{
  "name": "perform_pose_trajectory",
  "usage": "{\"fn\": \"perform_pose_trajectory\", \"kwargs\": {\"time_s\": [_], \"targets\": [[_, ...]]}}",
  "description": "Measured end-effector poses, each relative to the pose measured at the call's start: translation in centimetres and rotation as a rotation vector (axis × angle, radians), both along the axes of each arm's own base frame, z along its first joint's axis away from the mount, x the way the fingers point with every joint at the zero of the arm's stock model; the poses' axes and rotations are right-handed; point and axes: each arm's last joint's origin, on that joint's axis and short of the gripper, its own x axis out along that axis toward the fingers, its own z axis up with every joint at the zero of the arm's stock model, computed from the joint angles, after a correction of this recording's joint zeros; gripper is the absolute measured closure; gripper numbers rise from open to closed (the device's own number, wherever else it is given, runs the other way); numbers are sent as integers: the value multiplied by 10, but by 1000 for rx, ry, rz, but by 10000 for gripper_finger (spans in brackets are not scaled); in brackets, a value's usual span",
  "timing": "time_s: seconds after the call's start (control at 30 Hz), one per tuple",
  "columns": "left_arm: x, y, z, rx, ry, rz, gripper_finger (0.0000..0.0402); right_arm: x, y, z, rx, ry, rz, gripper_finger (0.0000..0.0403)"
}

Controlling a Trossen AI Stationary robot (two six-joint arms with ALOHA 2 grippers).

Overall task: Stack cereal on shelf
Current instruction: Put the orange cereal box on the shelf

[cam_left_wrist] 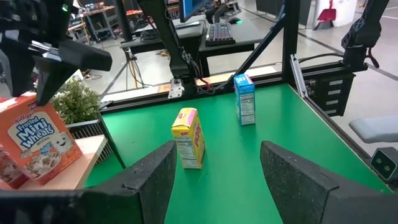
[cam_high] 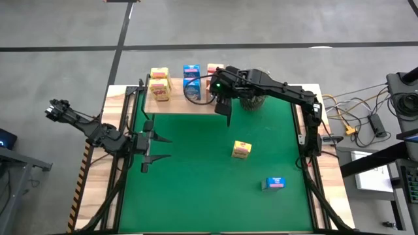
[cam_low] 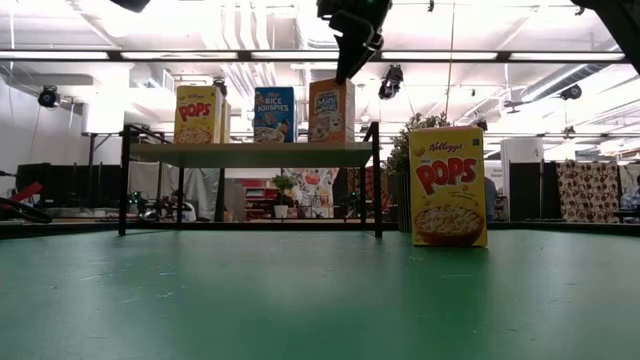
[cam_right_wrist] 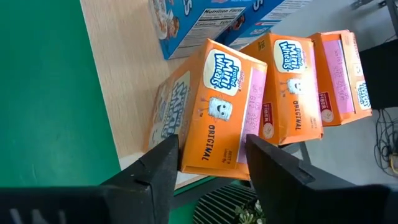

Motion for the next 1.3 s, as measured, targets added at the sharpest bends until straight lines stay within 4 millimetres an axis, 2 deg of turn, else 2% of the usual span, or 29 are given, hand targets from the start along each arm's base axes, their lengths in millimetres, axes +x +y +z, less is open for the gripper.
{"fn": "perform_pose_trajectory", "kwargs": {"time_s": [0.2,0.53,0.8,1.3], "targets": [[0,0,1,-5,-10,0,186,-2,2,2,-4,32,93,254],[0,0,2,-12,-23,0,186,-3,2,3,-88,109,279,257],[1,0,3,-13,-25,0,186,-2,2,4,-105,118,323,257],[0,0,3,-12,-25,-1,186,-2,3,8,-105,83,303,210]]}}
